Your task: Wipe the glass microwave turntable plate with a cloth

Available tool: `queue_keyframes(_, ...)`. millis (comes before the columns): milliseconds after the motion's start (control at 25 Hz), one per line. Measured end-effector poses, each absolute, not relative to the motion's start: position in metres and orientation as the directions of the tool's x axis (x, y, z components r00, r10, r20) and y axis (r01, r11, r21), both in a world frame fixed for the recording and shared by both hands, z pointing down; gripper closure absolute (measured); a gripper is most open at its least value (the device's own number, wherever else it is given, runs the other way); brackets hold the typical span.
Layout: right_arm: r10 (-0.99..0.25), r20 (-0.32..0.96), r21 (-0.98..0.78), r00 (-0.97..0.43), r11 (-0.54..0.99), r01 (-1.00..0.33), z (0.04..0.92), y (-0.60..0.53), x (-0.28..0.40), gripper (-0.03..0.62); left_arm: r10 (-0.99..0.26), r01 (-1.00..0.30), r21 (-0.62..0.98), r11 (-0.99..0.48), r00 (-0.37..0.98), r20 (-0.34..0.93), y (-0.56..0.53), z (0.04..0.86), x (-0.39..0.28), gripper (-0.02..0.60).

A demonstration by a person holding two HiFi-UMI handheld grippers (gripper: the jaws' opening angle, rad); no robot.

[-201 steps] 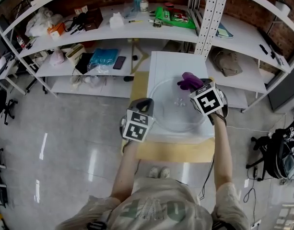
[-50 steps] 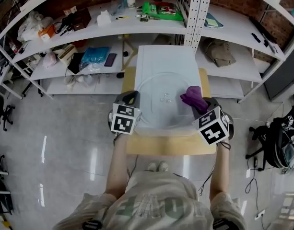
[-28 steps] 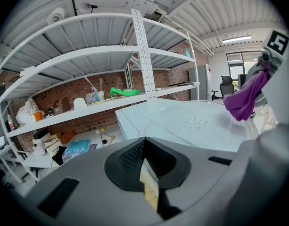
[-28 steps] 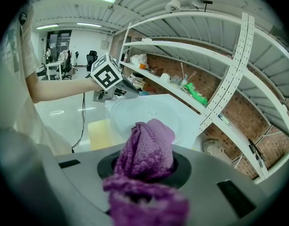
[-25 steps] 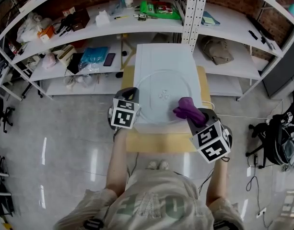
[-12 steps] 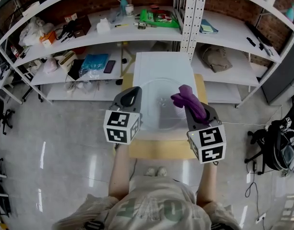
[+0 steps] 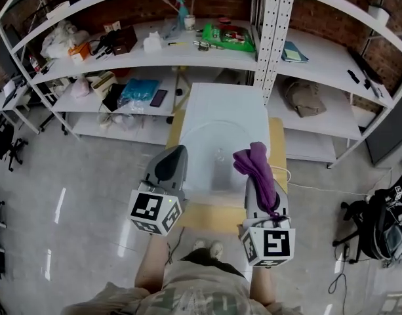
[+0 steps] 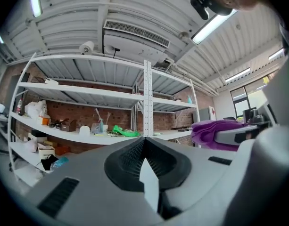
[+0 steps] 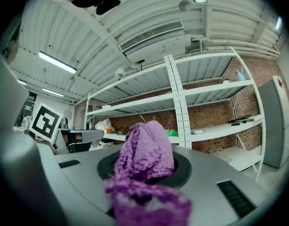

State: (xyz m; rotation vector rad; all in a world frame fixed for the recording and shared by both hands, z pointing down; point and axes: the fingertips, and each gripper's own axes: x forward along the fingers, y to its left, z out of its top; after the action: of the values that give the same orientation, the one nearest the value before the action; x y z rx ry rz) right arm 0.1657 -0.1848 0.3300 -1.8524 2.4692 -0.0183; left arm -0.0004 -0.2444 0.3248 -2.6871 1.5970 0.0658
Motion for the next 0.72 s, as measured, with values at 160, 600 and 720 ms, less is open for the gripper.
queue_keyframes(160,-0.965,-0.047,-0.064,-0.256,0.259,-0.964,0.332,-0.177,0.167,0.537,-0.896,-0.896,-0.008,-0.444,0.444,-0.031,-0.229,0.327,-0.010,0.580)
queue_keyframes(600,-0.978,-0.005,0.011,-0.207,0.207,-0.978,0.336,-0.095,0.151,0.537,-0.893,-0.899,-0.037,-0.437,0.438,-0.107,-0.123,0.323,-0.038,0.580)
queue_keyframes(720,-0.980,0.006,0.029,-0.200,0.200,-0.979,0.334,-0.045,0.137,0.537,-0.886,-0.889,0.023,-0.457,0.453,-0.099,-0.072,0.328,-0.052,0.580)
